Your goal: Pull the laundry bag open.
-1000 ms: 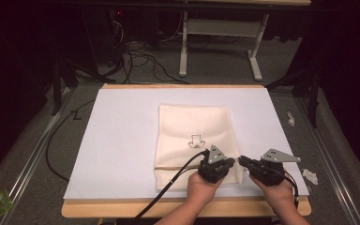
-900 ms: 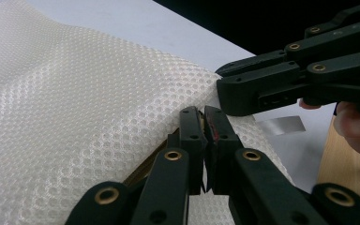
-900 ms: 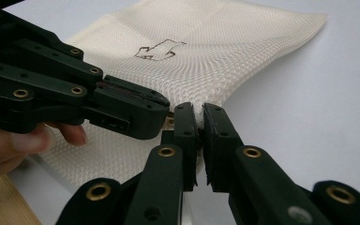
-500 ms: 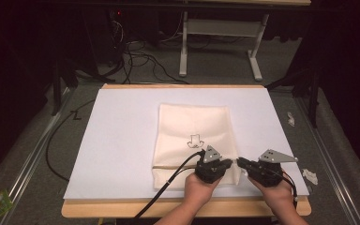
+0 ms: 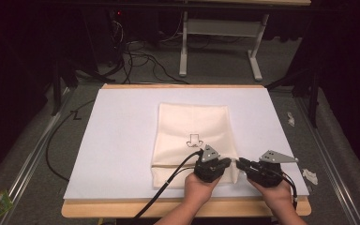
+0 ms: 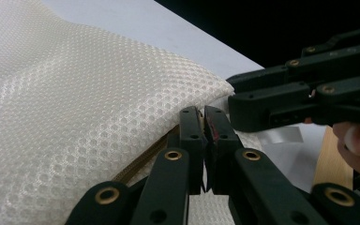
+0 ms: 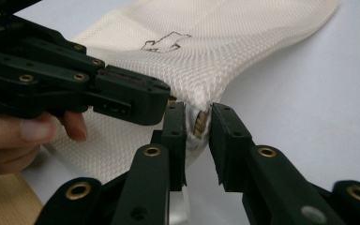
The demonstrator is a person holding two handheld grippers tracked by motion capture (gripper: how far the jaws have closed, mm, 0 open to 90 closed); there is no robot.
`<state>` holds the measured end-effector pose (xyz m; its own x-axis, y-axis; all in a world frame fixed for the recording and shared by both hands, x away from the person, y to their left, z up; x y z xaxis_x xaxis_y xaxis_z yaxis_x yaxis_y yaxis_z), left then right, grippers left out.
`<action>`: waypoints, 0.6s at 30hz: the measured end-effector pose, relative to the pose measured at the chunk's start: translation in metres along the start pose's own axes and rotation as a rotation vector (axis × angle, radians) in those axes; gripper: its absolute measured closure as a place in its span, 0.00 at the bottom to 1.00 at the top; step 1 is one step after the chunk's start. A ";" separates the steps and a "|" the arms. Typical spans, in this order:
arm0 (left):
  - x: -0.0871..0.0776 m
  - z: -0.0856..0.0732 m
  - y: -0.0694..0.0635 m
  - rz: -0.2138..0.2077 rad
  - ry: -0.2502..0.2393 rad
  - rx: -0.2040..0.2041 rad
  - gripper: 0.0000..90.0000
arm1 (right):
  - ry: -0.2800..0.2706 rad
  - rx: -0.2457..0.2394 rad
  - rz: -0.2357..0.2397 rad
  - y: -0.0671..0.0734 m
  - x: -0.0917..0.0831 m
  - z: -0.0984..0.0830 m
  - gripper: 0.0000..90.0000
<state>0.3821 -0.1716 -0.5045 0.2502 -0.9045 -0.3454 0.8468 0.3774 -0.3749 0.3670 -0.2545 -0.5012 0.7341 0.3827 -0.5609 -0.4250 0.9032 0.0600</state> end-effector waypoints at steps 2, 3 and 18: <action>-0.001 0.000 0.000 -0.001 0.001 0.000 0.97 | 0.000 0.006 0.005 0.000 0.001 -0.001 0.85; -0.001 0.000 0.000 -0.001 0.001 0.000 0.97 | 0.000 0.006 0.005 0.000 0.001 -0.001 0.85; -0.004 -0.005 0.002 0.021 -0.018 0.001 0.98 | -0.003 -0.044 -0.006 0.005 0.000 0.004 0.96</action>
<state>0.3805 -0.1664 -0.5077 0.2762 -0.9000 -0.3373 0.8418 0.3959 -0.3670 0.3668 -0.2491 -0.4975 0.7379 0.3783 -0.5590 -0.4437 0.8959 0.0206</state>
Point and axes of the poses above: each handheld gripper's, and its own axes: x roughly forward along the jaws, z roughly out of its top, y roughly to its left, the point moved 10 cm from there along x, roughly forward along the jaws, and after that the axes turned 10 degrees about -z, right-handed, at the moved point
